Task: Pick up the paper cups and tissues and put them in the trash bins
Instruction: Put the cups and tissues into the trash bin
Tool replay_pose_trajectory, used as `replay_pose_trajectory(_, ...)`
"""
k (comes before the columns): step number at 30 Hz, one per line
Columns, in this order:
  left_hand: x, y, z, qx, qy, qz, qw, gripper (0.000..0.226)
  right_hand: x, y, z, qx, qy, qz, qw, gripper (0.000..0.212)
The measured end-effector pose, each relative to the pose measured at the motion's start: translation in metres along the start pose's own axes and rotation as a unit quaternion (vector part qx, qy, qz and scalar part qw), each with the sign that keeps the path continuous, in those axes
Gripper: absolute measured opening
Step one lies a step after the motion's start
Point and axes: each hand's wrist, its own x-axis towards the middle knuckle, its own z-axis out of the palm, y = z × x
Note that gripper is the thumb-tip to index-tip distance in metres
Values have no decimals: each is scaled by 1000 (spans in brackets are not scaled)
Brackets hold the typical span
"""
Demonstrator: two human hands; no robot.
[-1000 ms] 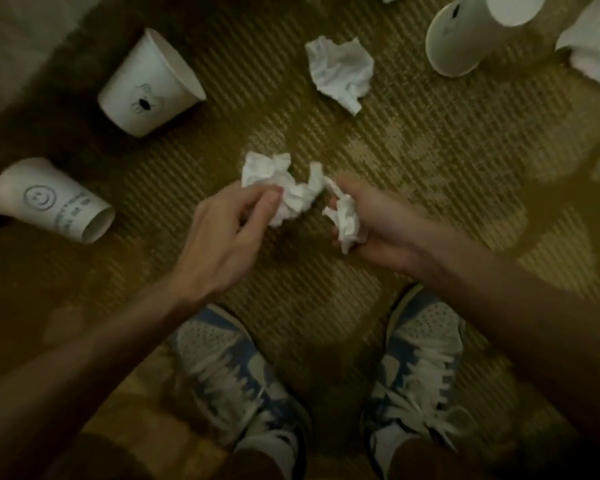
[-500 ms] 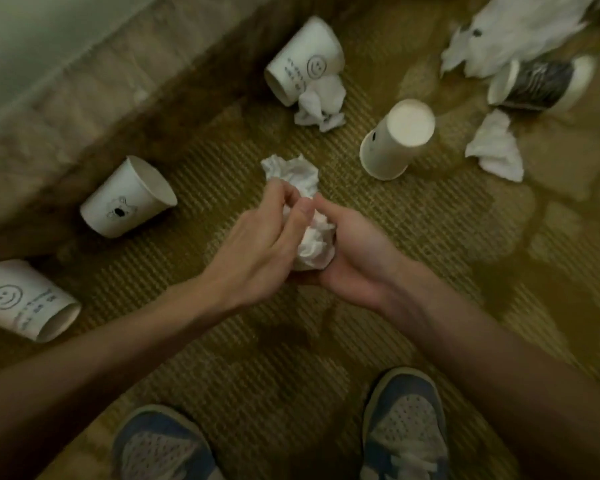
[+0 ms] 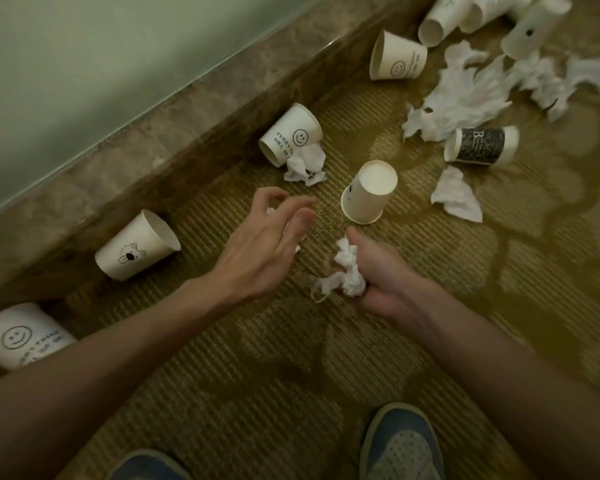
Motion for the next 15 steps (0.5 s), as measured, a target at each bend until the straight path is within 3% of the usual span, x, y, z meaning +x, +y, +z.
replay_pose_trajectory(4, 11, -22, 9, 60, -113, -66, 990, 47, 4, -3, -12, -7, 23, -2, 1000, 30)
replay_pose_trajectory(7, 15, -25, 15, 89, -147, -76, 982, 47, 5, -2, -12, 8, 12, 3, 1000, 40)
replay_pose_trajectory(10, 11, -23, 16, 53, -106, -77, 990, 43, 6, 2, -6, 6, 8, 4, 1000, 40)
replay_pose_trajectory(13, 4, -14, 11, -112, -25, -130, 985, 45, 7, 3, 1, 30, -15, 7, 999, 50)
replay_pose_trajectory(15, -2, -4, 9, -203, 27, -121, 971, 48, 7, 4, 6, 49, -69, 1, 996, 65)
